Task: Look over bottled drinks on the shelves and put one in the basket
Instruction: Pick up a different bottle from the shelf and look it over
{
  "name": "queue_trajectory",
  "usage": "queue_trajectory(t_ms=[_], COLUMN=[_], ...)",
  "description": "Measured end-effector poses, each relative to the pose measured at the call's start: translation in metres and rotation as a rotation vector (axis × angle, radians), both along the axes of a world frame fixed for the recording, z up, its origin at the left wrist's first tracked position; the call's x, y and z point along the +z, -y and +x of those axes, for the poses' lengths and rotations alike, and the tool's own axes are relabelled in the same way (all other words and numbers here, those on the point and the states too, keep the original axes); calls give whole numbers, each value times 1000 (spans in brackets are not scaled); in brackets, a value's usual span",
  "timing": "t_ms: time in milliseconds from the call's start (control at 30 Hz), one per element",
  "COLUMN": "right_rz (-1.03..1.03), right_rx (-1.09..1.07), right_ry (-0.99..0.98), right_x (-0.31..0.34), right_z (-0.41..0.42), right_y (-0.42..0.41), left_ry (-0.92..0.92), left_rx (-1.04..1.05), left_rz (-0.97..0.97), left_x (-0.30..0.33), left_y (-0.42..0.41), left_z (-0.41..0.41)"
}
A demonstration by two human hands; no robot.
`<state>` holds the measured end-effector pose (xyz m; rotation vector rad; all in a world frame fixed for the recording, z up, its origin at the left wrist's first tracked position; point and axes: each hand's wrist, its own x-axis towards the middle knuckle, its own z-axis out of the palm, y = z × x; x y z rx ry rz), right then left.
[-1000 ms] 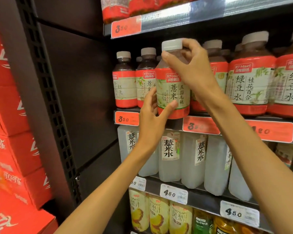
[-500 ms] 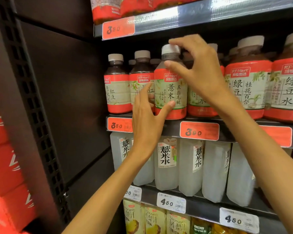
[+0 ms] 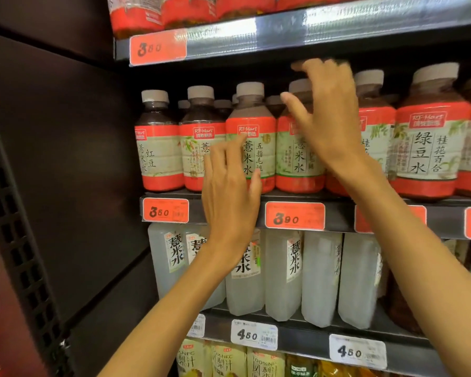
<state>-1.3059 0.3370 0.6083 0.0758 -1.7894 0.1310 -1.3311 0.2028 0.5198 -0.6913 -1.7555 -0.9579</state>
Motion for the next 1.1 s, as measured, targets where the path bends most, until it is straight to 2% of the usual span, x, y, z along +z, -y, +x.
queue_trajectory(t_ms=[133, 233, 333, 500, 700, 900, 1033, 1100], right_rz=[52, 65, 53, 13, -72, -83, -75, -57], right_rx=[-266, -311, -263, -118, 220, 192, 87, 121], right_ry=[169, 239, 222, 143, 26, 81, 130, 126], right_x=[4, 6, 8, 7, 5, 4, 4, 3], right_z=[-1, -1, 1, 10, 22, 25, 26, 27], right_y=[1, 0, -6, -8, -3, -2, -5, -5], left_ry=[-56, -48, -39, 70, 88, 135, 154, 154], left_rx=[-3, 104, 154, 10, -114, -119, -110, -128], left_rz=[-153, -239, -266, -214, -129, -96, -100, -97], left_x=[1, -2, -6, -10, -14, -13, -13, -14], left_y=[-15, -22, -27, -26, -24, -31, -33, -33], left_z=[7, 7, 7, 4, 4, 8, 6, 4])
